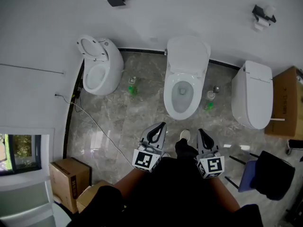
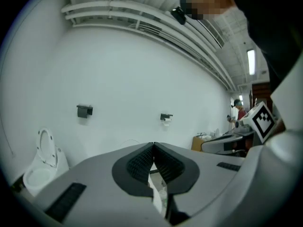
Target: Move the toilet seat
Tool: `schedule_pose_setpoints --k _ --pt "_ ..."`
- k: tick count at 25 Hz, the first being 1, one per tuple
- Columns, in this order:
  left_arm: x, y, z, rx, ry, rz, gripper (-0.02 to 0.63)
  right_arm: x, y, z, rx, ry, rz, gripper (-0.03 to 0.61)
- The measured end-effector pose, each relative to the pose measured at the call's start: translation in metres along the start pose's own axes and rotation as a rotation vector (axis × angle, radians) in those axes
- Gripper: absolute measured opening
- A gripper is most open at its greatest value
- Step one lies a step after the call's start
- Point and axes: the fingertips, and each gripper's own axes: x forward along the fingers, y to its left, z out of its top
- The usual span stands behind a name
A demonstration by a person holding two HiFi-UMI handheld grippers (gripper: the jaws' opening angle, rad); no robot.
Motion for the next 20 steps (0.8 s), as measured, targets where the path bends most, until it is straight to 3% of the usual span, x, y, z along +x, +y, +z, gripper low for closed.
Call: schedule_pose_setpoints --k 2,7,11,20 --pt "0.023 0.001 0.005 0.019 0.006 0.014 0.014 0.012 -0.019 0.001 0.021 0.003 0.004 0.031" --pt "0.065 0.005 0.002 -0.04 0.054 0.052 0.014 0.036 -0.063 0.008 0.029 0.016 0.028 0.031" --pt "0.086 0.013 -0.004 -0.031 0.076 0.075 0.014 0.058 -0.091 0.008 0.021 0.031 0.044 0.03" --pt "0.105 0.045 -0.043 -0.076 0.126 0.116 0.014 0.097 -0.128 -0.028 0.071 0.11 -0.003 0.031"
